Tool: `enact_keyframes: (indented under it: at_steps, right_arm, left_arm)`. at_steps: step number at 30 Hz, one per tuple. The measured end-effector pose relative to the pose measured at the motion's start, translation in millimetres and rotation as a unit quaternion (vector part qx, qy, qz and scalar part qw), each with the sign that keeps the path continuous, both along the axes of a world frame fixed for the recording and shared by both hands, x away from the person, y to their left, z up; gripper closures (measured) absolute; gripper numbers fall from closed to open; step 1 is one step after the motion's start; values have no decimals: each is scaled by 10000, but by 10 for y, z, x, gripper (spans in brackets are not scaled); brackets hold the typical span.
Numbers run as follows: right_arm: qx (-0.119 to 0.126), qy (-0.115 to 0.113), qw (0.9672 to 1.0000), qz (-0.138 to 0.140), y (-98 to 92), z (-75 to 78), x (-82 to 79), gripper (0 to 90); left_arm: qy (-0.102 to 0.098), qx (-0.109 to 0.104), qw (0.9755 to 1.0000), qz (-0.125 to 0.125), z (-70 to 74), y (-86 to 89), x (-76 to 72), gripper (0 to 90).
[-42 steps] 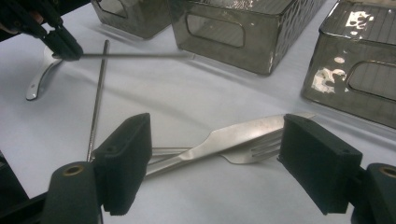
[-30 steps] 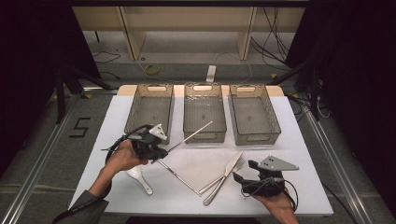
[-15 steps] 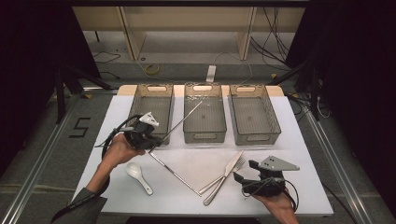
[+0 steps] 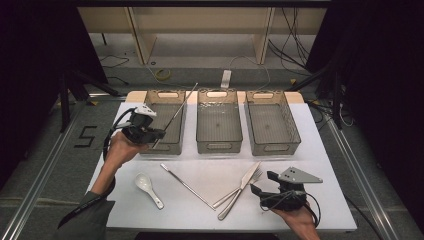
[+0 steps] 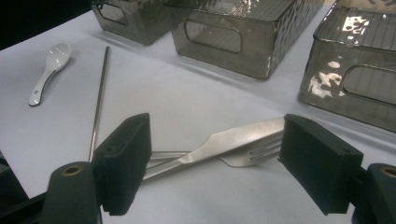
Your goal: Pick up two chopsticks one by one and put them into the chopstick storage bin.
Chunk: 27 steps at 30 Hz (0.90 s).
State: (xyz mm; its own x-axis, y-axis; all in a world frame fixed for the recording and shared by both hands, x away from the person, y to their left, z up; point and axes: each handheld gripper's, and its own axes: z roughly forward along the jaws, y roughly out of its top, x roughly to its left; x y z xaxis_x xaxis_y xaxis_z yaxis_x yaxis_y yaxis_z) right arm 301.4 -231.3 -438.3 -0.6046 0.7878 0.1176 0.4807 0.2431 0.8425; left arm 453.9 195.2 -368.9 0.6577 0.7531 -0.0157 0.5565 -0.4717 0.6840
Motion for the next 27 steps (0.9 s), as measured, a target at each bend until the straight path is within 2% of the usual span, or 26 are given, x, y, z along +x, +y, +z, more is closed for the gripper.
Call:
enact_keyframes:
  at_steps: [3,6,14,18,21,23,27]
  right_arm:
    - [-4,5,10000,4,1,0,0,257]
    - [-5,8,10000,10,0,-2,2,257]
    - [12,11,10000,9,-1,-2,2,257]
    - [15,-7,10000,8,-2,3,-3,257]
    - [12,3,10000,10,-2,1,-2,257]
    - [13,9,10000,15,-1,0,-1,257]
    - [15,0,10000,9,-1,2,-4,257]
  left_arm:
    - [-60,3,9999,137,36,41,65,844]
    - [-101,-82,9994,306,50,88,137,844]
    - [-177,-82,9971,738,-9,197,304,844]
    - [-132,-20,9959,896,-72,234,366,844]
    - [-106,-59,9952,975,-116,267,391,844]
    - [-100,31,9949,1006,-154,282,406,844]
    - [-1,50,9936,1127,-239,322,435,844]
